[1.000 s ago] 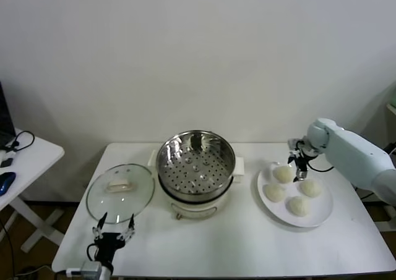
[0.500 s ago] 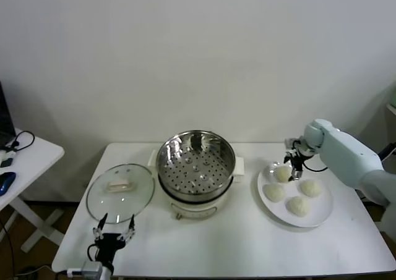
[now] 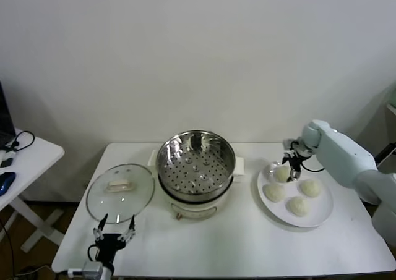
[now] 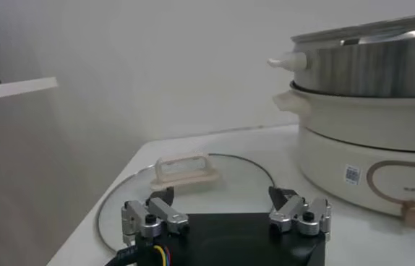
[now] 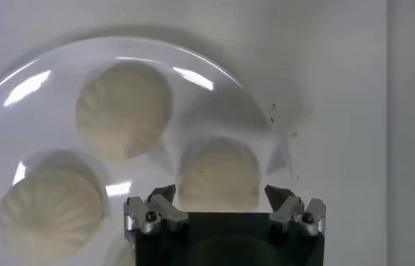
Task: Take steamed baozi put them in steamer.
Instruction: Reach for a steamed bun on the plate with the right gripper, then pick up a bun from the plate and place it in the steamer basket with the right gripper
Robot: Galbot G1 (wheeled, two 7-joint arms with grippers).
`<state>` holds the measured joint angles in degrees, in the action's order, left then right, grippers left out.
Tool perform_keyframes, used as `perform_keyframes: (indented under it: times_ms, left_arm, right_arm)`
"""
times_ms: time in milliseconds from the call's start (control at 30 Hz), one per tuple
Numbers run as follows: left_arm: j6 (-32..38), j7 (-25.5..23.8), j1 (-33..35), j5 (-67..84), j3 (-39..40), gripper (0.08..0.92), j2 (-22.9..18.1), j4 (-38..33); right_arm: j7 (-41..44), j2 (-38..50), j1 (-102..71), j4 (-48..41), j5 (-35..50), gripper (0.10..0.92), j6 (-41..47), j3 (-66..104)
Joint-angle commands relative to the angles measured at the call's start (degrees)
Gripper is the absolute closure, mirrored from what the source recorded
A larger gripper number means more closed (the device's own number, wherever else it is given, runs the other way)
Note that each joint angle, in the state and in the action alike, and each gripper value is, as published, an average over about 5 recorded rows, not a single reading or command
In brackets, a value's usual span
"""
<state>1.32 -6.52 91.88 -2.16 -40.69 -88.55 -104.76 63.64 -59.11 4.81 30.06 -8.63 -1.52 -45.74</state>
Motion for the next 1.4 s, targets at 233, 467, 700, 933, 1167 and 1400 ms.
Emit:
perform_keyframes:
  times_ms: [233, 467, 700, 933, 1167, 1400]
  left_arm:
    - [0.0, 0.1, 0.0, 0.0, 0.0, 0.177, 0.1, 0.2]
    - [0.1, 0.2, 0.1, -0.1, -0.1, 0.177, 0.2, 0.1]
    - [0.2, 0.3, 0.3, -0.1, -0.3, 0.177, 0.3, -0.3]
    - [0.4, 0.6, 0.5, 0.1, -0.6, 0.177, 0.3, -0.9]
    - [0.5, 0.7, 0.4, 0.1, -0.5, 0.177, 0.3, -0.5]
    - [0.6, 0.9, 0.1, 0.0, -0.5, 0.177, 0.2, 0.0]
  right_arm:
    - [-0.2, -0.9, -0.3, -1.0, -3.2, 0.343, -1.1, 0.7]
    - [0.0, 0.6, 1.5, 2.1, -2.2, 0.359, -1.4, -1.5]
    - [0.7, 7.0, 11.8, 15.0, 6.5, 0.363, -1.4, -13.6]
    - [1.9, 7.6, 25.0, 19.0, 13.5, 0.364, -4.2, -22.4]
    - [2.1, 6.6, 37.1, 31.3, 19.0, 0.364, -6.5, -29.8]
    - [-1.0, 0.7, 40.4, 36.3, 13.9, 0.364, -16.3, -30.4]
